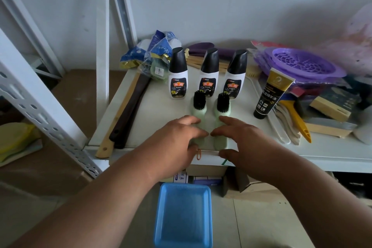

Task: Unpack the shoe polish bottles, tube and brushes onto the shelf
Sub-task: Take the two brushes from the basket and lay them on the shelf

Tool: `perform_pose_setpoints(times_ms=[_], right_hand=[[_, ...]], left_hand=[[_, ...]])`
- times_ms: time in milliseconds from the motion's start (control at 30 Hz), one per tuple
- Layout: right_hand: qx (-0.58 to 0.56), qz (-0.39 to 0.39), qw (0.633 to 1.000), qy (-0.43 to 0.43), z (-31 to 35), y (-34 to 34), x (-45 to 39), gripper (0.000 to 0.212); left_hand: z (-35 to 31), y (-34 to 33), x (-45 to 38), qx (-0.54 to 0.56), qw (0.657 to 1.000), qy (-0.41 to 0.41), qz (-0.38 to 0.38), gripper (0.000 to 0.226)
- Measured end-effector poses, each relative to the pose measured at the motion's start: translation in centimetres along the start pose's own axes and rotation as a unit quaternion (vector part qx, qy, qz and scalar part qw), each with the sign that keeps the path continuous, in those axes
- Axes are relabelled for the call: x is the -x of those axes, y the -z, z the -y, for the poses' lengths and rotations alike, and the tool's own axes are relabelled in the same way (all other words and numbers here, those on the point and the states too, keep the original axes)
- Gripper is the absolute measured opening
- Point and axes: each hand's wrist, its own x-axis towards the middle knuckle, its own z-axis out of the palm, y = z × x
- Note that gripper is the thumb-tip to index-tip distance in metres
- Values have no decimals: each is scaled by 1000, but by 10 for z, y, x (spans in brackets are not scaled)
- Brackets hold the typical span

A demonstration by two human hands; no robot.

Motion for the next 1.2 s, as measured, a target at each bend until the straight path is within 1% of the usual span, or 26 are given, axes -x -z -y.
perform_pose_setpoints(times_ms=[133, 200, 333, 467, 600, 667, 733, 833, 1067, 1200], right_hand=[[-12, -5, 1000, -7, -4, 7, 1, 51], [-18, -6, 1000, -7, -6, 8, -1, 54], [-34, 8, 999, 0, -15, 9, 0, 60], [-44, -1, 999, 14, -31, 18, -2, 62], [2, 29, 998, 52, -36, 15, -8, 70], [1, 31, 997, 64, -39, 14, -13, 72], [1, 30, 996, 78, -42, 13, -18, 69], [5, 36, 995, 96, -43, 12, -22, 60], [-11, 52, 993, 102, -46, 14, -19, 59], [-2, 54, 993, 108, -46, 14, -18, 51]], left_hand=[[3, 0, -1, -78, 996, -41, 5, 56], [5, 0, -2, -89, 995, -49, 15, 54], [9, -4, -1, -82, 995, -57, 23, 48], [12, -2, -5, -86, 994, -62, 24, 43], [9, 5, -11, -86, 993, -69, 37, 43], [8, 6, -14, -90, 993, -67, 41, 43], [8, 6, -16, -88, 993, -59, 47, 43], [11, 6, -17, -58, 995, -52, 59, 45], [18, 8, -16, -26, 996, -37, 79, 47], [19, 8, -15, -22, 996, -33, 84, 47]])
